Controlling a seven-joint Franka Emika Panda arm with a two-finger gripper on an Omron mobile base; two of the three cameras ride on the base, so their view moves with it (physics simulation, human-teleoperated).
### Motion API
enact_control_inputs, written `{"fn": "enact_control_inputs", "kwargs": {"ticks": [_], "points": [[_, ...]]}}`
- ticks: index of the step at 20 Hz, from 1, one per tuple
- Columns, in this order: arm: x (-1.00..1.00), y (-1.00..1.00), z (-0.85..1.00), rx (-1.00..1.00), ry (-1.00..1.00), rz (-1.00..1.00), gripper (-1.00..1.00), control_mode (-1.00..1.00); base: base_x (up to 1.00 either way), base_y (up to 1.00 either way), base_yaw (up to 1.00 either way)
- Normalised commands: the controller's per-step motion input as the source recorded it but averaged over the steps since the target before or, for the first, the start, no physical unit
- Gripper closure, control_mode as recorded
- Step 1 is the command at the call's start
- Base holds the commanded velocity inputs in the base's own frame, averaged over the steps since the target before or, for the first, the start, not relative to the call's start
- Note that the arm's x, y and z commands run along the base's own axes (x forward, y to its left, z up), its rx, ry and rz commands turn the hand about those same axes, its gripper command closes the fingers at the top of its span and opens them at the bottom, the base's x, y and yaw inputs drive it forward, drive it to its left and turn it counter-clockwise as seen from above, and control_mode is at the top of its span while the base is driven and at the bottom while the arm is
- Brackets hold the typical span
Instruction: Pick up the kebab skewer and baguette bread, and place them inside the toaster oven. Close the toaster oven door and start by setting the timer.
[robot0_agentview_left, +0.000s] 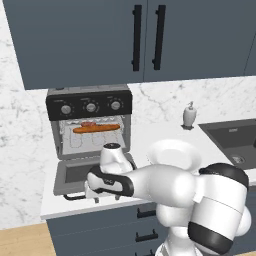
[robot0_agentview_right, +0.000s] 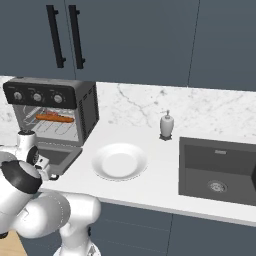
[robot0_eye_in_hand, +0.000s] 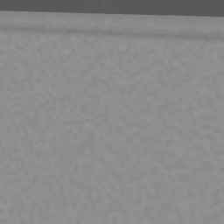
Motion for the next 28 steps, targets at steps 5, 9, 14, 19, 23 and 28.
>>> {"fn": "enact_control_inputs", "kwargs": {"ticks": [5, 9, 14, 19, 23, 28], "points": [[0.2, 0.0, -0.02, 0.0, -0.01, 0.0, -1.0, -1.0, 0.0, 0.0, 0.0], [0.31, 0.0, 0.0, 0.0, -0.09, 0.0, -1.0, -1.0, 0.0, 0.0, 0.0], [0.47, 0.0, 0.0, 0.0, -0.09, 0.0, -1.0, -1.0, 0.0, 0.0, 0.0], [0.67, -0.12, 0.04, 0.0, -0.12, 0.0, -1.0, -1.0, 0.0, 0.0, 0.0], [0.7, -0.16, 0.07, 0.0, -0.13, 0.0, -1.0, -1.0, 0.0, 0.0, 0.0], [0.72, -0.12, 0.11, 0.0, -0.16, 0.0, -1.0, -1.0, 0.0, 0.0, 0.0]]}}
